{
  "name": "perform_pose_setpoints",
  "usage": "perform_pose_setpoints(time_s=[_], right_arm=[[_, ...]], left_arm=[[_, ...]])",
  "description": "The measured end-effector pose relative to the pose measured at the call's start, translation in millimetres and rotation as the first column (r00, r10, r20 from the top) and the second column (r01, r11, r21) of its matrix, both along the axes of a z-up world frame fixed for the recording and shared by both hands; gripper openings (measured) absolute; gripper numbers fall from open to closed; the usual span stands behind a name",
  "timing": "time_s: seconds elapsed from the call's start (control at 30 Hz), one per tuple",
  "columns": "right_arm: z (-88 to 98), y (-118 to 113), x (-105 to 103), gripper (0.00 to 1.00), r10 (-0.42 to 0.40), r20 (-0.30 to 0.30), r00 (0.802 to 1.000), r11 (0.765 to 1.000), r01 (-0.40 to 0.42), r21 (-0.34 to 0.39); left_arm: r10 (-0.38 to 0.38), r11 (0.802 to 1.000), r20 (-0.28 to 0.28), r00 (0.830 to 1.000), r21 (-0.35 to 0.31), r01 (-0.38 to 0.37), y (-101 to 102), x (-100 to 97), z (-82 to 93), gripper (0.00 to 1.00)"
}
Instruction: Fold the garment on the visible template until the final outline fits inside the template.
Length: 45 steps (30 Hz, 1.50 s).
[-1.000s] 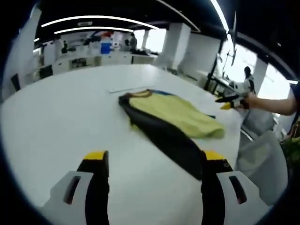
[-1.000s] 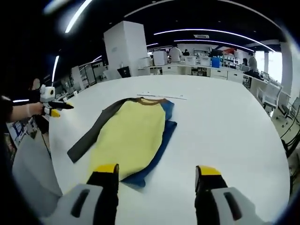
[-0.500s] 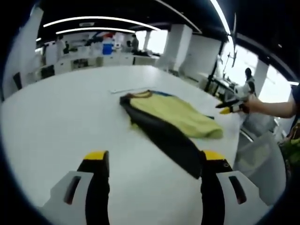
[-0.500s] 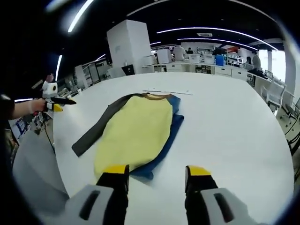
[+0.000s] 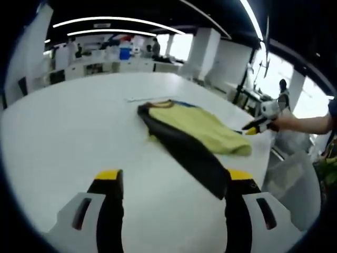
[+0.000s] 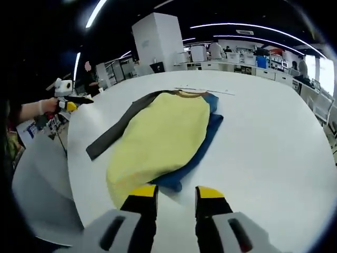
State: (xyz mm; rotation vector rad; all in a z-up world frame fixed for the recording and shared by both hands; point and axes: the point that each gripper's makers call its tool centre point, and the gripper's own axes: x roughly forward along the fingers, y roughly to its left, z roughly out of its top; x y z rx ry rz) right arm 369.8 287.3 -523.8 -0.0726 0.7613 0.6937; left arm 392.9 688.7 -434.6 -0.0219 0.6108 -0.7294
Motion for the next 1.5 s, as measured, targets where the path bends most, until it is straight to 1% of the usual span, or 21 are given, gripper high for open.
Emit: perform_pose_setpoints(time_s=[0.17,0.3,0.47,0.57,0.77,0.83,0.87,1.0,1.07,1.17,1.23,1.37,1.5], right_arm=[[-9.3,0,1,0.17,0.025,-0.002,1.0,0.999,-0.025,-0.022],[-12.0,3,7,0.13,0.037,0.009,0.999,0.999,-0.036,-0.022],[-12.9,7,8,0.08,0.052,0.009,0.999,0.998,-0.051,-0.03],[-11.9,10,7,0.0,0.058,0.007,0.998,0.998,-0.058,-0.02],[-9.7,9,9,0.0,0.049,0.008,0.999,0.999,-0.049,-0.011],[-6.1,8,10,0.0,0.033,0.009,0.999,0.999,-0.033,0.001],[-0.7,10,10,0.0,0.023,0.012,1.0,1.0,-0.023,0.015],[3.9,5,10,0.0,0.016,0.007,1.0,1.0,-0.016,0.014],[7.8,1,9,0.0,0.004,-0.006,1.0,1.0,-0.004,0.017],[17.2,-7,11,0.0,-0.009,-0.015,1.0,1.0,0.01,0.022],[25.8,-8,10,0.0,-0.008,-0.017,1.0,1.0,0.008,0.021],[41.3,-17,15,0.0,0.0,-0.016,1.0,1.0,0.0,-0.001],[51.3,-26,17,0.0,0.017,-0.016,1.0,0.999,-0.018,-0.038]], left_arm=[[0.016,1.0,-0.005,1.0,-0.014,-0.016,2,-1.7,0.8,0.74],[0.028,0.999,-0.009,1.0,-0.019,-0.028,8,-0.8,0.5,0.74],[0.034,0.999,-0.011,0.999,-0.023,-0.034,7,-1.6,1.0,0.74],[0.036,0.999,-0.011,0.999,-0.024,-0.036,5,-2.8,1.6,0.74],[0.042,0.999,-0.015,0.999,-0.029,-0.042,6,-2.4,1.0,0.74],[0.043,0.999,-0.015,0.999,-0.03,-0.043,6,-2.6,1.1,0.73],[0.043,0.999,-0.015,0.999,-0.03,-0.043,6,-2.7,1.2,0.73],[0.043,0.999,-0.015,0.999,-0.031,-0.043,5,-2.2,1.3,0.73],[0.04,0.999,-0.013,0.999,-0.031,-0.04,3,-2.0,2.2,0.73],[0.037,0.999,-0.01,0.999,-0.036,-0.037,4,-0.3,2.9,0.73],[0.036,0.999,-0.009,0.999,-0.037,-0.036,4,0.8,2.8,0.73],[0.036,0.998,-0.008,0.999,-0.042,-0.037,3,0.7,2.7,0.73],[0.038,0.998,-0.009,0.999,-0.046,-0.038,3,0.8,1.1,0.72]])
